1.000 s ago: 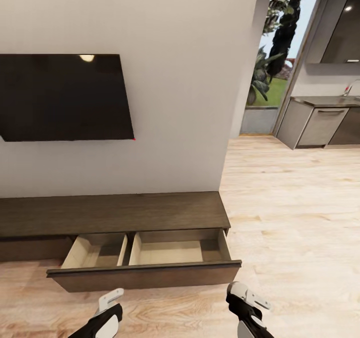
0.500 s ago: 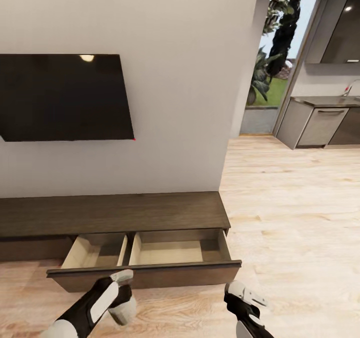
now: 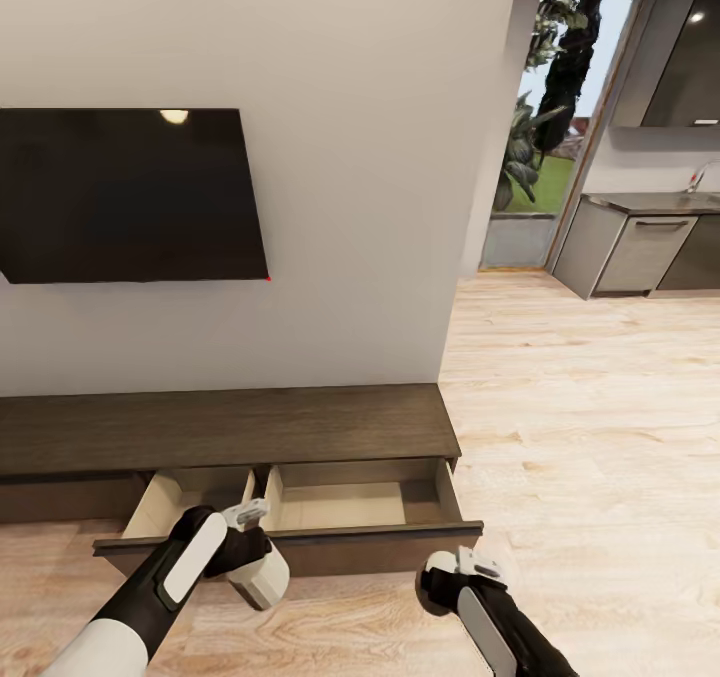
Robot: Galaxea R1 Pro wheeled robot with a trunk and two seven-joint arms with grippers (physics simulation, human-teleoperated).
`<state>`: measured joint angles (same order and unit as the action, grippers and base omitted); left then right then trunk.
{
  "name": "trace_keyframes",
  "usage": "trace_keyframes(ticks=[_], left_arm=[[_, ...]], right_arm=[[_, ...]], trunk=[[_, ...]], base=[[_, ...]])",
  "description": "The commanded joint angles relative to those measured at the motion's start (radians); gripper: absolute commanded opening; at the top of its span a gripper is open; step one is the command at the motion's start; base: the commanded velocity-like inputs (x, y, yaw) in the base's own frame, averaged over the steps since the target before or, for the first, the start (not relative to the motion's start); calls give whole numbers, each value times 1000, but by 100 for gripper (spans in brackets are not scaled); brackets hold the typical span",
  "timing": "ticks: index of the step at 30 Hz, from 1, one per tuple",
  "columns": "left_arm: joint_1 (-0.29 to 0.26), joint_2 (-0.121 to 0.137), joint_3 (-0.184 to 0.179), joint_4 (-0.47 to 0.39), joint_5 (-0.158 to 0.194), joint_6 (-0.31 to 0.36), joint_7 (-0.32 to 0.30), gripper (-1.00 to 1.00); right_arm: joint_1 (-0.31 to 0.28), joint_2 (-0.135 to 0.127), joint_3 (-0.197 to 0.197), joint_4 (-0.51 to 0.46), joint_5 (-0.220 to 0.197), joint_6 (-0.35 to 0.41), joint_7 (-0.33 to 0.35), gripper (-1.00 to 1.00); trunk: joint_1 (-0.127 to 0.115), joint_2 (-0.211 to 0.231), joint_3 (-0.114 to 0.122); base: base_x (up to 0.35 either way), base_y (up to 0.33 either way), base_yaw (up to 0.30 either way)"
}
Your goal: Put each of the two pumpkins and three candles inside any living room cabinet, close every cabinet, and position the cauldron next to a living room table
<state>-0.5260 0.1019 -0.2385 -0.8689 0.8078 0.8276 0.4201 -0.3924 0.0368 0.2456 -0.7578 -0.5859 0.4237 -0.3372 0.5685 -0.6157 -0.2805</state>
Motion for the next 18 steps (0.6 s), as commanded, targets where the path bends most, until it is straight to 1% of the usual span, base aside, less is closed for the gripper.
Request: trace_keyframes(ticks=[1,4,7,10,14,18], left_arm=[[-1,0,-4,-3,10,1,10,-100],[-1,-2,-5,-5,8,1,10,-100],[0,0,-7,-7,9,1,9,-100],[0,-1,-9,-9,10,1,8,-100],[0,-1,-10,-36,10,2,8,-100],[0,-1,-10,-47,10,2,8,-100]], right_arm=[[-1,0,2,-51,-9,52,-33,-100],[-2,1,0,-201,-15,169,-126,-100],[-2,1,-1,-289,-22,230,-192,-100],[-2,1,0,-312,-21,239,-201,-100],[-2,2,2,-317,-14,242,-205,-100],[-2,2,3,-313,-14,242,-203,-100]], trunk=[[0,-1,-2],[0,-1,-2],[0,-1,-2],[0,-1,-2],[0,-1,-2],[0,-1,-2]], base=[[0,0,0],[0,0,0],[0,0,0],[0,0,0],[13,0,0],[121,97,0]])
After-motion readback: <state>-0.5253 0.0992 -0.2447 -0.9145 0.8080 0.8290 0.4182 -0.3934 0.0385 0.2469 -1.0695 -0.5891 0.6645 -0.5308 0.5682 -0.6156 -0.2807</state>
